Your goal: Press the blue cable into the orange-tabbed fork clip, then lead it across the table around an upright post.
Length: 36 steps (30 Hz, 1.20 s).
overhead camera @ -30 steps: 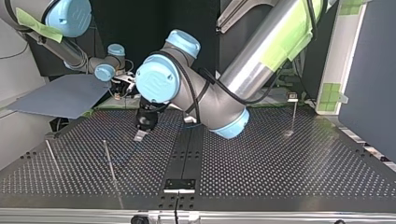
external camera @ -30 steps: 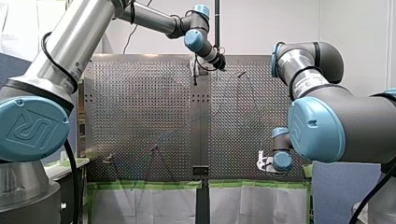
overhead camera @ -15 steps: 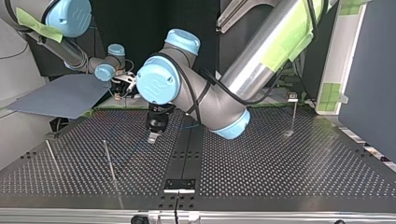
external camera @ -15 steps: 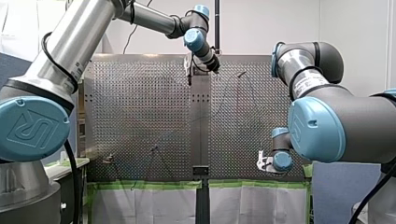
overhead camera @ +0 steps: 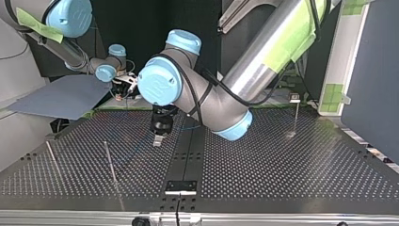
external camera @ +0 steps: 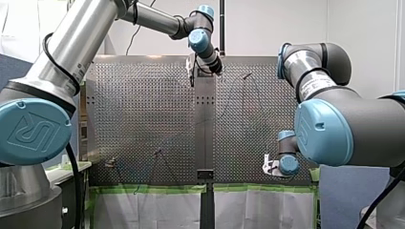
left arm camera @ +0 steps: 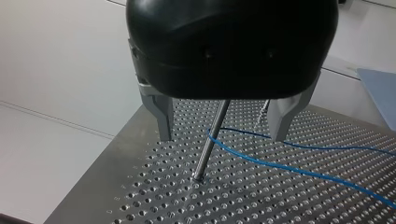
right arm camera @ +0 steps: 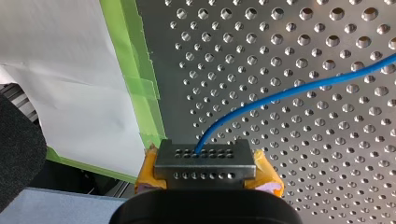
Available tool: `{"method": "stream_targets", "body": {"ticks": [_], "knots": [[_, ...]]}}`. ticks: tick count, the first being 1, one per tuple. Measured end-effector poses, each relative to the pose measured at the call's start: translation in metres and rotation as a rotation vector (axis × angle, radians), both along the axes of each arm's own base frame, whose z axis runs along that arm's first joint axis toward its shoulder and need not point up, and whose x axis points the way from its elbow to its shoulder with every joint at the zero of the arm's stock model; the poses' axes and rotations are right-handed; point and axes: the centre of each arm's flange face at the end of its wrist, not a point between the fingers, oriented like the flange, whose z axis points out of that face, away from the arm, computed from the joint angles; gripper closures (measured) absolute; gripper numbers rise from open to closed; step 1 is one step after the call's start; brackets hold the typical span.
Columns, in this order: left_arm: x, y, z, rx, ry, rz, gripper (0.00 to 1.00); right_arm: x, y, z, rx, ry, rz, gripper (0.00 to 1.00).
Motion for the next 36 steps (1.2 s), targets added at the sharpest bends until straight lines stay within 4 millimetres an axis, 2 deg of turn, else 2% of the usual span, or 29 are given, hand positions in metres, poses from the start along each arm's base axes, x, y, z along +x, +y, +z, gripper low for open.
{"method": "stream_targets", "body": {"ticks": [6, 12, 36], "knots": [[-0.005, 0.000, -0.001, 0.014, 0.010, 0.010, 0.00, 0.000, 0.000, 0.000, 0.000, 0.000, 0.000, 0.98], [-0.022, 0.002, 0.002, 0.029, 0.026, 0.034, 0.00, 0.000, 0.000, 0.000, 0.000, 0.000, 0.000, 0.98], [-0.076, 0.031, 0.045, -0.241, -0.056, -0.008, 0.00, 0.005, 0.001, 0.000, -0.001, -0.001, 0.010, 0.98]]}}
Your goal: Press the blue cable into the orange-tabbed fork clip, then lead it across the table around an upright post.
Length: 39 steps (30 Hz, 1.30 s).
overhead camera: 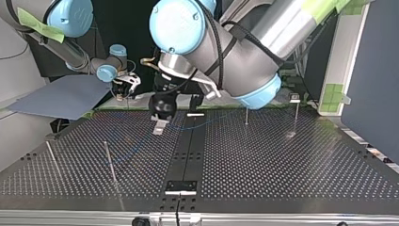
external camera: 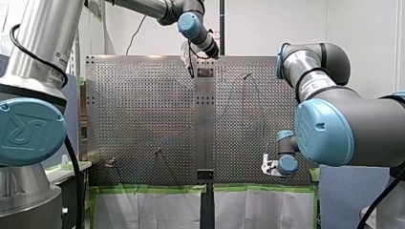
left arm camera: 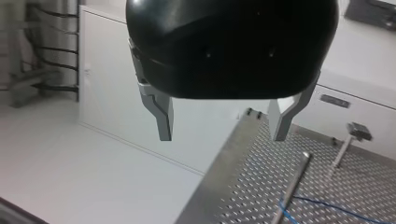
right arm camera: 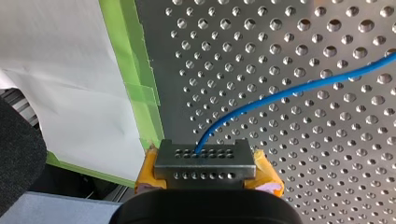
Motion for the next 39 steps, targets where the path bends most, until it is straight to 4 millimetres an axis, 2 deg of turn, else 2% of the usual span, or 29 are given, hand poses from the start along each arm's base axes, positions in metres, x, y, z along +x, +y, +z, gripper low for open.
{"method": "stream_targets", "body": {"ticks": [7, 9, 20, 28, 39], "knots": [[-0.012, 0.014, 0.010, -0.093, -0.023, 0.002, 0.00, 0.002, 0.000, 0.001, 0.003, 0.002, 0.004, 0.98], [-0.013, 0.015, 0.007, -0.101, -0.025, 0.003, 0.00, 0.003, 0.000, 0.001, 0.003, 0.002, 0.005, 0.98], [-0.002, 0.000, -0.066, -0.013, 0.006, 0.031, 0.00, 0.004, 0.000, 0.001, 0.003, 0.001, 0.006, 0.98], [0.006, -0.007, -0.130, 0.057, 0.044, 0.041, 0.00, 0.004, 0.000, 0.001, 0.003, 0.001, 0.006, 0.98], [0.005, 0.002, -0.170, 0.066, 0.053, 0.066, 0.00, 0.006, 0.001, 0.001, 0.003, 0.001, 0.009, 0.98]]}}
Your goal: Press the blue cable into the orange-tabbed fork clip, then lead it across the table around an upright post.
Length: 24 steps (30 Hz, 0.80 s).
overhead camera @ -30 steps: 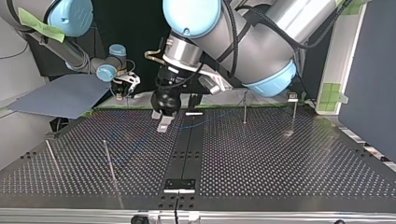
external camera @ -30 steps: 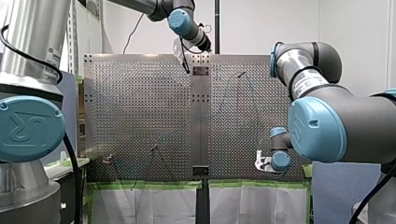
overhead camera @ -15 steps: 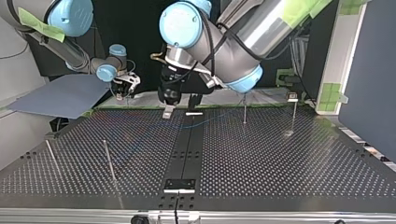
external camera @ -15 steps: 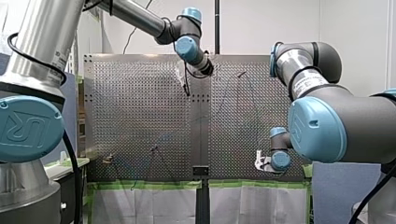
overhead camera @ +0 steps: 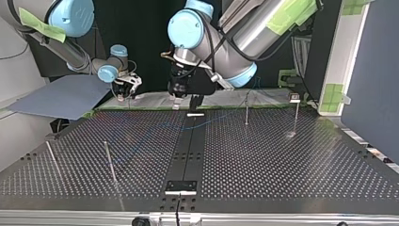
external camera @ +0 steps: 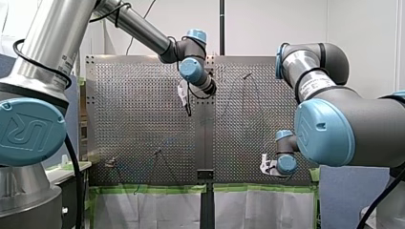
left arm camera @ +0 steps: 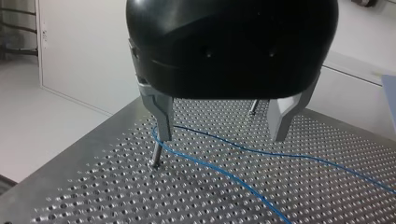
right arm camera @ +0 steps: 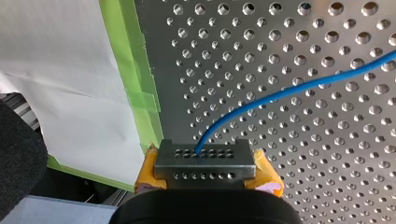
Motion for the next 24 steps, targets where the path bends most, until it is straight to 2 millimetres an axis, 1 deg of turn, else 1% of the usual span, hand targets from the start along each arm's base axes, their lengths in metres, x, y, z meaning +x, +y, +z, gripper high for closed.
{"method": "stream_targets", "body": {"ticks": [12, 24], "knots": [[-0.010, 0.012, -0.040, 0.010, -0.003, 0.004, 0.00, 0.001, 0.001, 0.000, 0.002, 0.000, 0.002, 0.98], [-0.018, 0.032, -0.075, 0.025, -0.010, 0.054, 0.00, 0.001, 0.001, 0.000, 0.003, 0.000, 0.003, 0.98]]}}
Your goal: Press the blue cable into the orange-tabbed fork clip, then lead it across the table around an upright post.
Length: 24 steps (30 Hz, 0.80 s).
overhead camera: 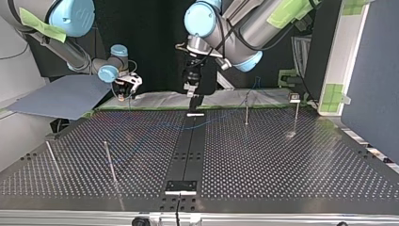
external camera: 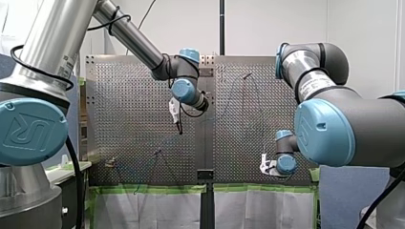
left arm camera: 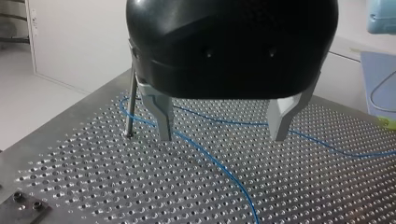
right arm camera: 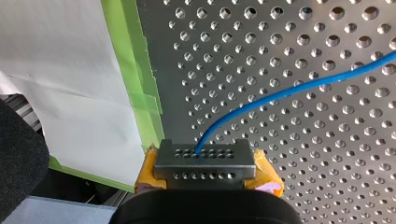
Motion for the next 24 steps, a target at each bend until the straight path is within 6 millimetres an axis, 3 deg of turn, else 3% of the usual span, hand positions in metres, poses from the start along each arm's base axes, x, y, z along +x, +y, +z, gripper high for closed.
{"method": "stream_targets", "body": {"ticks": [24], "knots": [[-0.032, 0.030, -0.064, -0.003, 0.004, -0.032, 0.00, 0.002, 0.000, 0.001, -0.002, -0.001, 0.004, 0.98]]}}
